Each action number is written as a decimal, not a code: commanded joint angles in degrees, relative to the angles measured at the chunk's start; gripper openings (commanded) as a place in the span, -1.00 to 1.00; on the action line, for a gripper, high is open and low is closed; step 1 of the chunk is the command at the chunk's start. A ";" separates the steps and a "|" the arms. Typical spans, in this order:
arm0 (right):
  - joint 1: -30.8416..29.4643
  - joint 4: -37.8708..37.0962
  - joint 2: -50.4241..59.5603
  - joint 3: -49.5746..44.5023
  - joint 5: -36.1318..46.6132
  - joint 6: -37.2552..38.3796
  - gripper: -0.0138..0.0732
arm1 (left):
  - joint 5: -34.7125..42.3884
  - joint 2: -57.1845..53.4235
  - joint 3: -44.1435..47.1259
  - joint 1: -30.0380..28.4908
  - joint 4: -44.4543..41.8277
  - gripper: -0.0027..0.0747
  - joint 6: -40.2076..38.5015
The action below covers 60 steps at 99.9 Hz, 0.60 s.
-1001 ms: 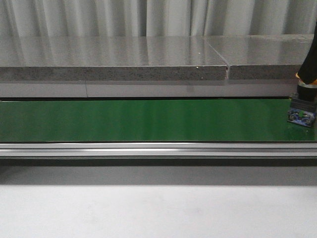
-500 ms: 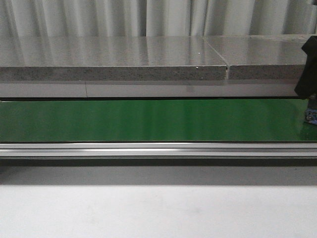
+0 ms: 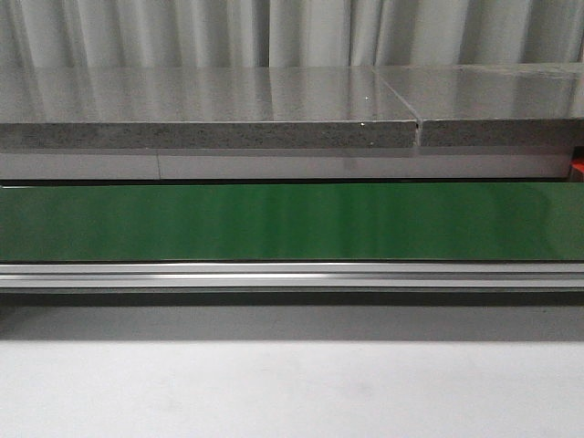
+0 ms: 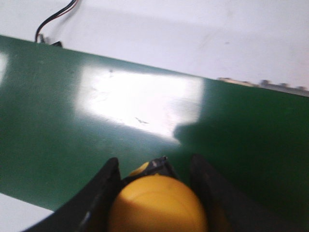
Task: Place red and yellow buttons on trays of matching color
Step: 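Carry the yellow button into the yellow tray and open the right gripper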
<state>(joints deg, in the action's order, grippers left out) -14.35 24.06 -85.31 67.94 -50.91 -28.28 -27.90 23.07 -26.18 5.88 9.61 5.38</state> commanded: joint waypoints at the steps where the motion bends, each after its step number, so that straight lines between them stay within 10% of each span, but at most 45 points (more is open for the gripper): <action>1: -3.81 -2.03 4.19 3.15 0.46 2.43 -0.38 | 4.03 0.36 -1.79 0.41 0.95 -0.98 0.05; 60: -32.31 -3.78 5.21 -1.03 14.25 16.21 -0.38 | 4.03 0.36 -1.79 0.41 0.95 -0.98 0.05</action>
<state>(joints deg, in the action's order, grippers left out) -44.41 19.64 -81.98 66.42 -42.22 -13.15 -27.90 23.07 -26.18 5.88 9.61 5.38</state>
